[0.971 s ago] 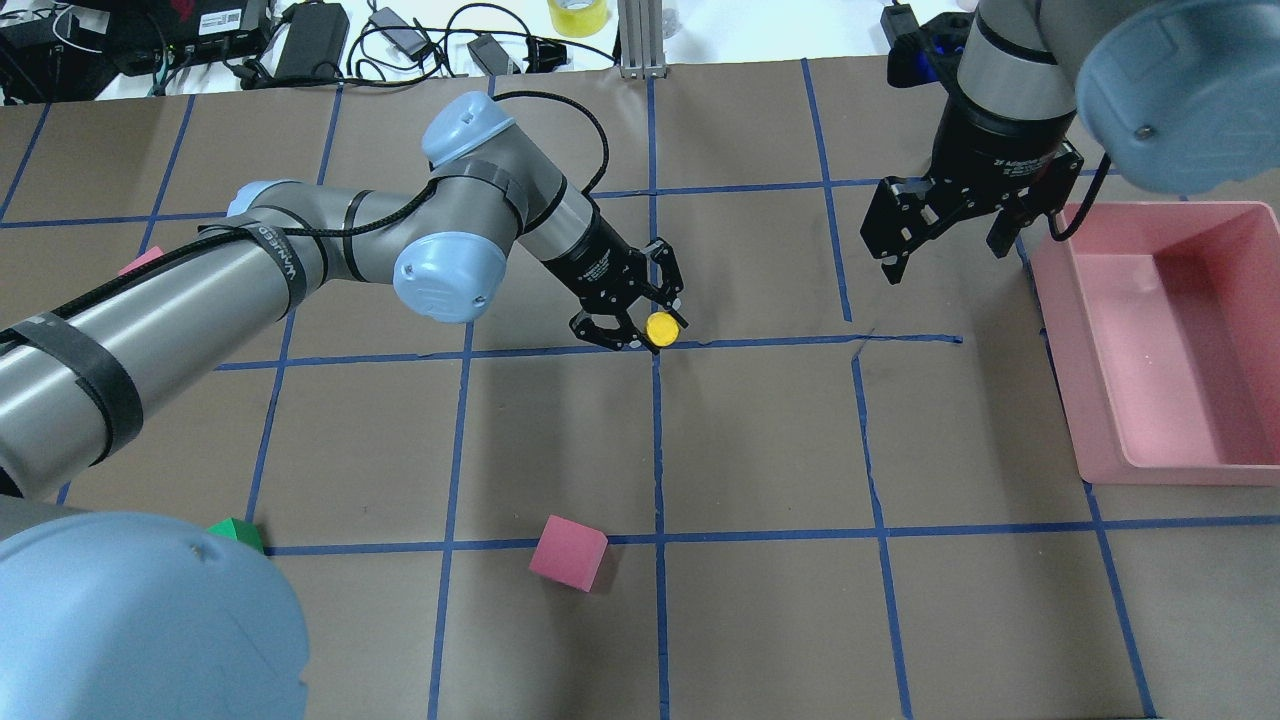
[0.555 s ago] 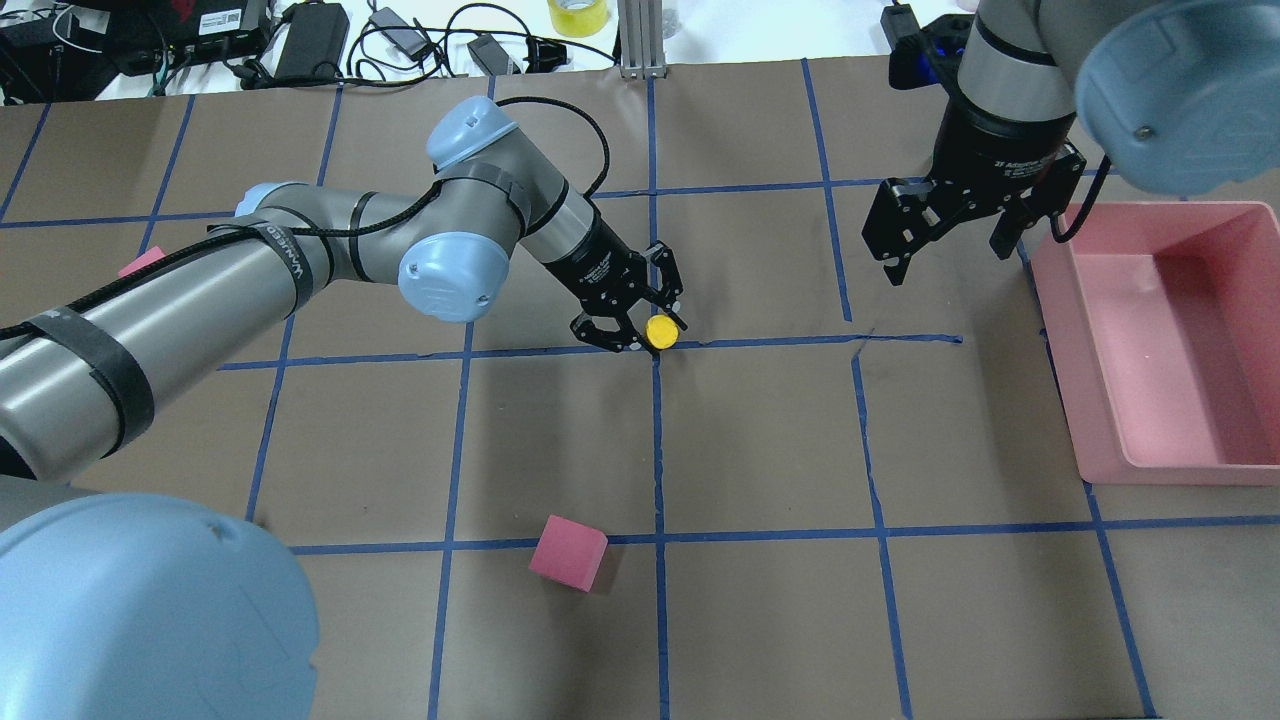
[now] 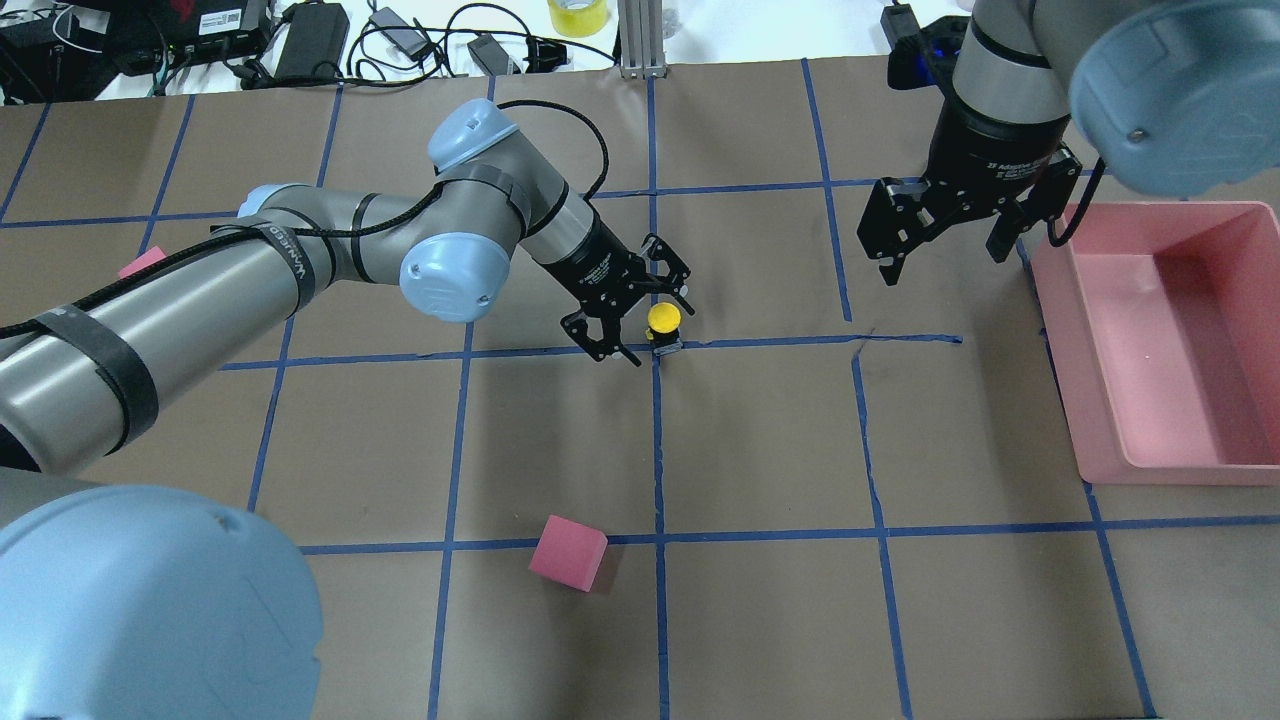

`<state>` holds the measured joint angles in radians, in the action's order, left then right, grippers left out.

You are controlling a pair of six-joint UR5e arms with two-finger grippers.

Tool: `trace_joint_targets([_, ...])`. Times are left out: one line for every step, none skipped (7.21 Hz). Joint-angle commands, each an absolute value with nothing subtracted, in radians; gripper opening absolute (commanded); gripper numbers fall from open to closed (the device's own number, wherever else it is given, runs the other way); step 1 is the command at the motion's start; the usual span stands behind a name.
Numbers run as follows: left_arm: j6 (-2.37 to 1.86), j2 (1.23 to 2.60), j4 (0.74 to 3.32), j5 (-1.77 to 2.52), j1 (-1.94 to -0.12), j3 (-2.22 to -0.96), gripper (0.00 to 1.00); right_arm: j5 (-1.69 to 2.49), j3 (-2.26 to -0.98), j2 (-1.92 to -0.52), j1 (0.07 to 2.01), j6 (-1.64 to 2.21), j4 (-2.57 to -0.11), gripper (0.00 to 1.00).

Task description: Align button upright

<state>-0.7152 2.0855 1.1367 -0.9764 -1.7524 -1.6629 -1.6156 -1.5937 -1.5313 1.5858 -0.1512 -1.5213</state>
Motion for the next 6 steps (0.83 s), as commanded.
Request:
trace_joint_targets([-0.706, 2.044, 1.138, -1.012, -1.738, -1.629, 0.92, -1.611, -1.594, -1.531, 1.586, -0.147, -1.522, 1.00])
trace_joint_targets([-0.706, 1.999, 1.184, -1.070, -1.730, -1.580, 0.92, -1.611, -1.594, -1.531, 1.585, -0.150, -1.523, 1.00])
trace_joint_targets([-0.693, 1.937, 1.289, -1.128, -1.735, -1.525, 0.92, -1.609, -1.594, -1.531, 1.585, -0.147, -1.523, 1.00])
trace_joint_targets([-0.614, 1.868, 1.386, -1.188, -1.735, -1.482, 0.97, -1.609, -1.594, -1.531, 1.585, -0.147, -1.523, 1.00])
trace_joint_targets([-0.554, 1.792, 1.475, -1.228, -1.733, -1.462, 1.00, -1.608, -1.595, -1.531, 1.586, -0.147, -1.523, 1.00])
trace_joint_targets([-0.487, 1.711, 1.527, -1.309, -1.732, -1.459, 1.00, -1.608, -1.600, -1.531, 1.586, -0.147, -1.523, 1.00])
